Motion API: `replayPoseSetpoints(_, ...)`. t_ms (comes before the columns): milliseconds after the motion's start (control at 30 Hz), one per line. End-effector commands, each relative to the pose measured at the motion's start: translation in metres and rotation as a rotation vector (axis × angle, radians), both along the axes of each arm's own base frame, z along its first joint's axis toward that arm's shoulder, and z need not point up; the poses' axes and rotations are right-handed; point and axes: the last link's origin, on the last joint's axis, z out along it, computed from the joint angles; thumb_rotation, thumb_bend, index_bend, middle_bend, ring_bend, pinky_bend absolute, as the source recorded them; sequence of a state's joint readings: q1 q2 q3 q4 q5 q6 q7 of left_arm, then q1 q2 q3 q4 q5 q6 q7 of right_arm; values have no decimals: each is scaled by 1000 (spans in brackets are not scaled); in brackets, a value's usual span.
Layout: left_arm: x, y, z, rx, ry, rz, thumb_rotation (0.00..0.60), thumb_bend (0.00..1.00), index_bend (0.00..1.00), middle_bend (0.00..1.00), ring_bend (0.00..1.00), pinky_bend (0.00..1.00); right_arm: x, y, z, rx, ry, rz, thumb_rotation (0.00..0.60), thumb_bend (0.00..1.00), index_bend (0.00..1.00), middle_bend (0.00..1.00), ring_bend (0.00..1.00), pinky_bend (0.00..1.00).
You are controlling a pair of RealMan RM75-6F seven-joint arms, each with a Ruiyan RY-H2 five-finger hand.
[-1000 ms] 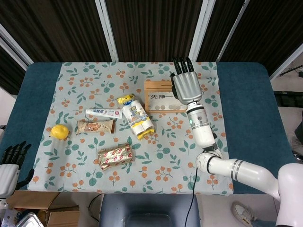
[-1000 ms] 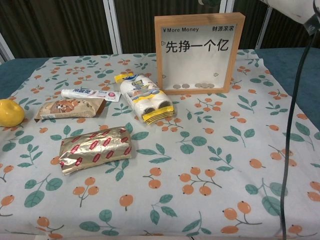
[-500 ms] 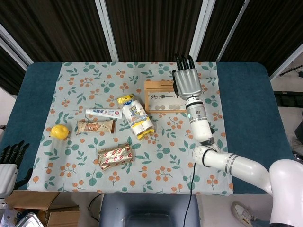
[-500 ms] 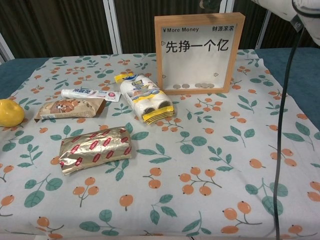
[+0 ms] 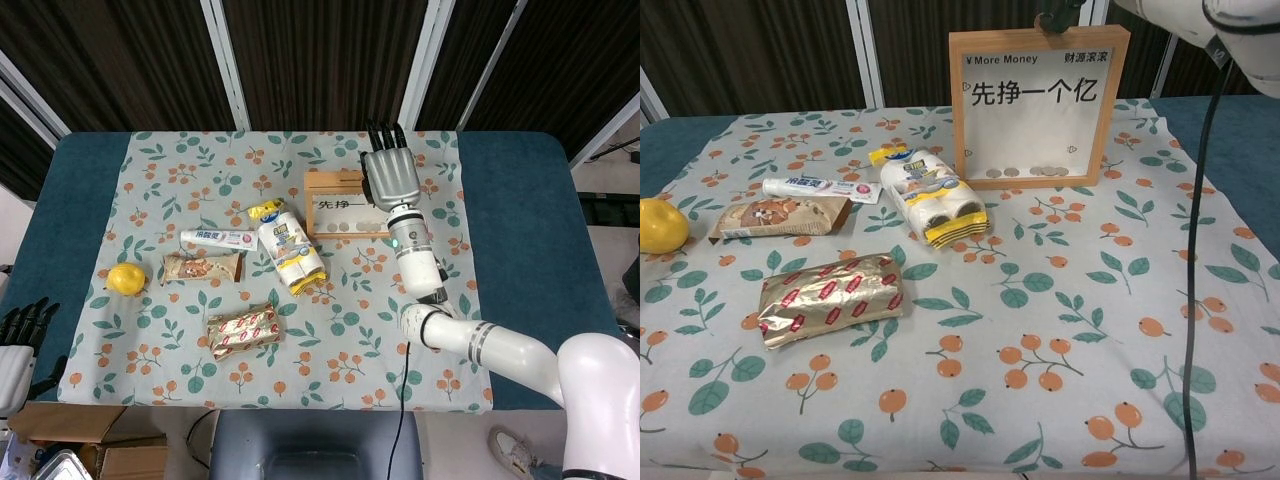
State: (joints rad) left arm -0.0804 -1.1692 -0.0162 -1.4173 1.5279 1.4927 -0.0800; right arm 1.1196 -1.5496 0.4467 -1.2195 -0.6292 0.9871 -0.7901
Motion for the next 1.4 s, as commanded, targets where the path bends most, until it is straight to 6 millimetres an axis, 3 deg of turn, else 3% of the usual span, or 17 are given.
replayPoseSetpoints(33,0,0,0,-1,-1,0,600,399,0,0,0,0,0,1,-1,3,-2,0,600,578,712,132,0,0)
replayPoseSetpoints(400,-3,-2,2,3,3,12,600,399,0,0,0,0,2,0,-3,7,-9,6,600,578,663,132,0,0)
replayPoseSetpoints(467,-3,-2,2,3,5,11,600,399,0,0,0,0,1,0,-3,10,-3,2,600,578,557,133,0,0)
replayPoseSetpoints(600,-2,-1,2,4,7,9,600,399,0,0,0,0,-2,0,-1,27,5,-17,600,577,210,133,0,0)
replayPoseSetpoints(700,-2,-1,2,7,6,9,600,399,0,0,0,0,-2,0,1,28,-4,-18,600,577,41,132,0,0)
replayPoseSetpoints(833,-2,-2,2,10,5,11,600,399,0,0,0,0,0,3,9,15,-39,-2,600,577,0,132,0,0)
replayPoseSetpoints(967,-2,-1,3,13,1,10,600,400,0,0,0,0,-7,16,33,-21,-80,34,600,577,0,125,0,0)
replayPoseSetpoints(1033,-2,-1,3,16,-2,8,600,400,0,0,0,0,-22,34,51,-53,-83,62,600,578,0,100,0,0)
replayPoseSetpoints(1133,-2,0,5,19,-3,6,600,399,0,0,0,0,-62,83,74,-55,-62,92,600,578,0,42,0,0)
replayPoseSetpoints(1300,1,0,6,23,-1,-6,600,400,0,0,0,0,-156,187,98,-46,-28,39,600,535,0,0,0,0)
replayPoseSetpoints(1400,3,-1,6,22,3,-8,600,399,0,0,0,0,-185,213,99,-50,-16,12,600,477,0,0,0,0)
